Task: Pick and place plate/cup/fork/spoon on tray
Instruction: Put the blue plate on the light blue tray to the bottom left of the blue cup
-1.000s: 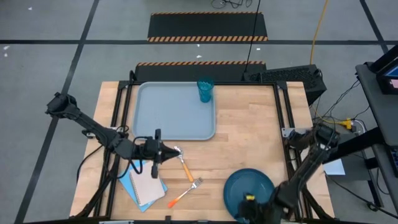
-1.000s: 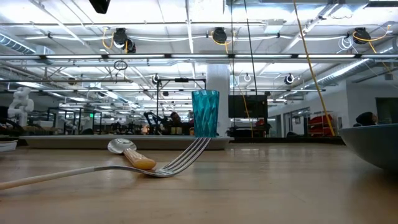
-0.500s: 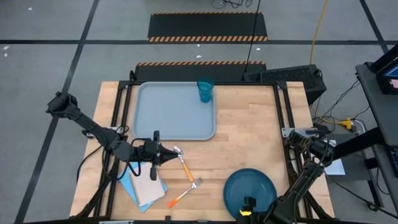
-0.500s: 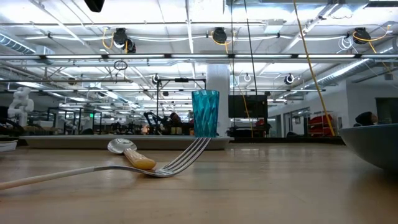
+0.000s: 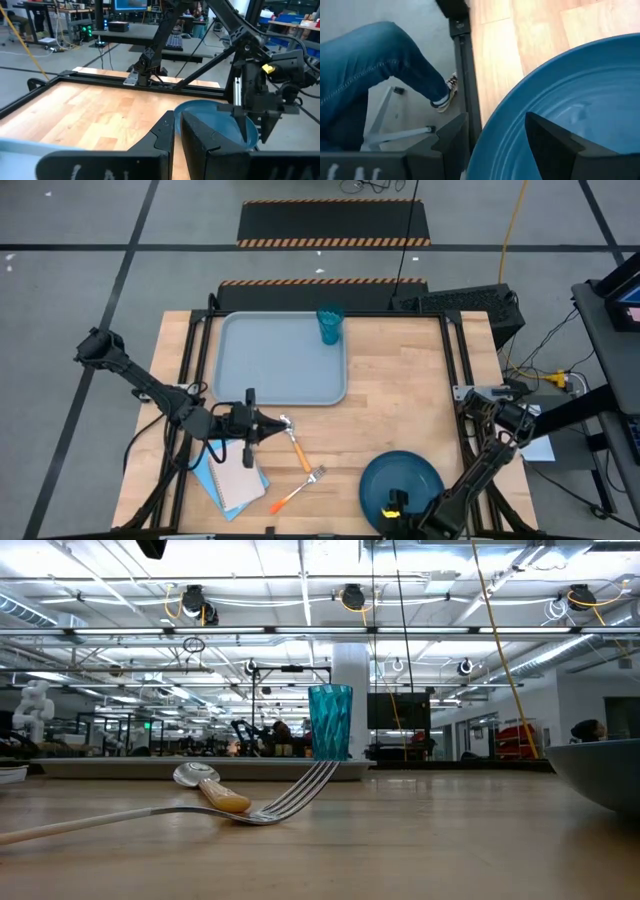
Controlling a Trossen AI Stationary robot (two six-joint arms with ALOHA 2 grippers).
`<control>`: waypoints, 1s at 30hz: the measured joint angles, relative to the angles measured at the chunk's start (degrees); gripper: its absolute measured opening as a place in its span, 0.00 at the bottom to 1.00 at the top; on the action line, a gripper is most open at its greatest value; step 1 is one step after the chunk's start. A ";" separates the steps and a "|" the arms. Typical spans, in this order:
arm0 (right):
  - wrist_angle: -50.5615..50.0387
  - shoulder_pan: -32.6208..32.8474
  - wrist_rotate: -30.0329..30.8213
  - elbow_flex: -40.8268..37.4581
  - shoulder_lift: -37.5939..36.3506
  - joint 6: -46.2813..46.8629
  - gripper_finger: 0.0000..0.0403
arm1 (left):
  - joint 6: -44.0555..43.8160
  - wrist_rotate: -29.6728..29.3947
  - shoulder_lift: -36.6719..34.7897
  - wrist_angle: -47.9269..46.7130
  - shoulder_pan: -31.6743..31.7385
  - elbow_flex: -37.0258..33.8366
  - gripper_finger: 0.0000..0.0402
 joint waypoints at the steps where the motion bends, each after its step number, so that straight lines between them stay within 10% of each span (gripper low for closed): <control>1: 0.74 -0.25 -0.72 -0.39 0.34 0.03 0.47 | 0.15 -0.02 0.00 0.00 0.00 0.00 0.08; 10: -3.08 -1.35 -2.88 -0.89 1.30 2.88 0.43 | 0.26 -0.11 -0.02 -0.01 0.00 0.00 0.08; 22: -9.95 -1.98 -6.67 -0.76 0.44 -1.54 0.03 | -0.94 -1.00 -0.02 0.23 0.00 0.00 0.08; 30: -17.44 -2.55 -5.74 -0.98 -2.05 -2.11 0.01 | -0.49 -1.03 -0.02 0.39 0.00 0.00 0.08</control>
